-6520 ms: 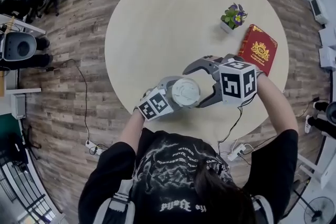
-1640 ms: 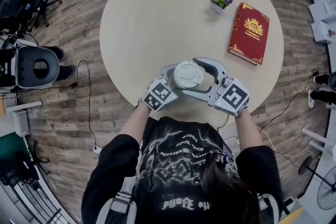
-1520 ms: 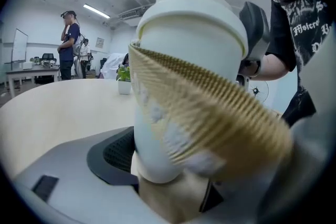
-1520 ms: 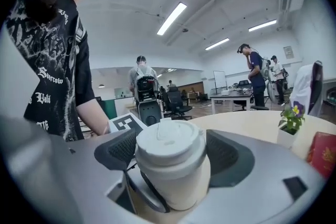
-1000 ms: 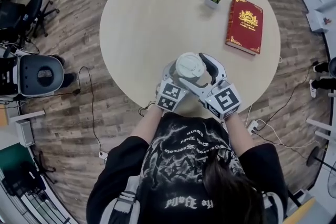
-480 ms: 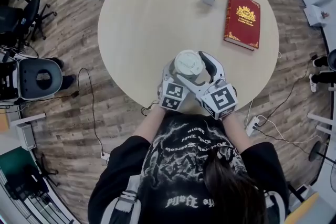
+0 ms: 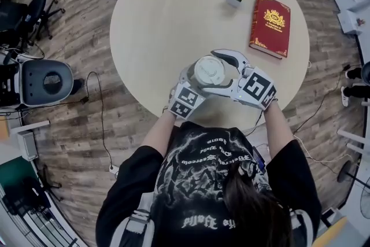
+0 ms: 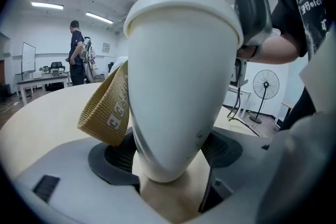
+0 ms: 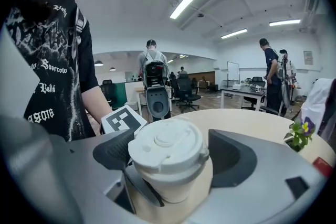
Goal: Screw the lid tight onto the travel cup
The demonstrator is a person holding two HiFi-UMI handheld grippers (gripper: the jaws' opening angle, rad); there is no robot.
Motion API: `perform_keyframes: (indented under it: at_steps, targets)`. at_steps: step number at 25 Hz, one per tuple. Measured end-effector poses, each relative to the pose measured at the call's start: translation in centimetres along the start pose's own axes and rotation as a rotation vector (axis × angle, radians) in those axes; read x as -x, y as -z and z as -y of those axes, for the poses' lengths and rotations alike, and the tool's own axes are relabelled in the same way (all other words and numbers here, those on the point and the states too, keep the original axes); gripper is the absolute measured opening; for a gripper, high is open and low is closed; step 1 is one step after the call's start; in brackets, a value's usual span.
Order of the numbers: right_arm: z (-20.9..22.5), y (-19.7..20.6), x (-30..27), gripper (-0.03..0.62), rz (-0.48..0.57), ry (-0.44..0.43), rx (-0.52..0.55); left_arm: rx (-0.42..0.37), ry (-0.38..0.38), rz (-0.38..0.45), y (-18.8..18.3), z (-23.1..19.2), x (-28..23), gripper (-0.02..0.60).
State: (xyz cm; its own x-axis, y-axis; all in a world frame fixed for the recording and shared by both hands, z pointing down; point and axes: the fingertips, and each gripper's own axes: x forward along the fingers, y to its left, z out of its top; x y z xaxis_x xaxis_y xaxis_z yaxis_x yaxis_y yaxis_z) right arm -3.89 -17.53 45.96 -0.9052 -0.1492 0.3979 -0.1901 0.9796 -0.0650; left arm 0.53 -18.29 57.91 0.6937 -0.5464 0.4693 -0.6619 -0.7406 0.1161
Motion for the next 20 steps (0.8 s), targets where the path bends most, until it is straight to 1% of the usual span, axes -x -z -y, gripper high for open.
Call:
perform_keyframes:
  at_steps: [2,5,8,11,17,19,20]
  targets:
    - [0.1,-0.1,-0.1,0.446,0.000,0.001,-0.008,0.004,0.001,-0.001,-0.1,0.0,-0.1,0.402]
    - [0.0,-0.1,0.2,0.440,0.024,0.064,-0.029,0.008,-0.025,0.010,-0.1,-0.1,0.1,0.402]
    - [0.2,-0.1,0.6,0.433,0.056,0.158,-0.067,0.014,-0.058,0.028,-0.1,-0.2,0.1,0.400]
    - [0.4,0.0,0.7,0.431,0.079,0.256,-0.101,0.010,-0.074,0.026,-0.1,-0.3,0.0,0.400]
    - [0.6,0.7,1.3,0.426,0.135,0.491,-0.208,-0.007,-0.133,0.028,-0.2,-0.4,-0.3,0.399]
    - [0.5,0.9,1.4,0.422,0.150,0.532,-0.226,-0.007,-0.137,0.028,-0.1,-0.4,-0.2,0.399]
    - [0.4,1.0,1.5,0.420,0.154,0.534,-0.230,-0.007,-0.132,0.028,0.0,-0.3,-0.2,0.399]
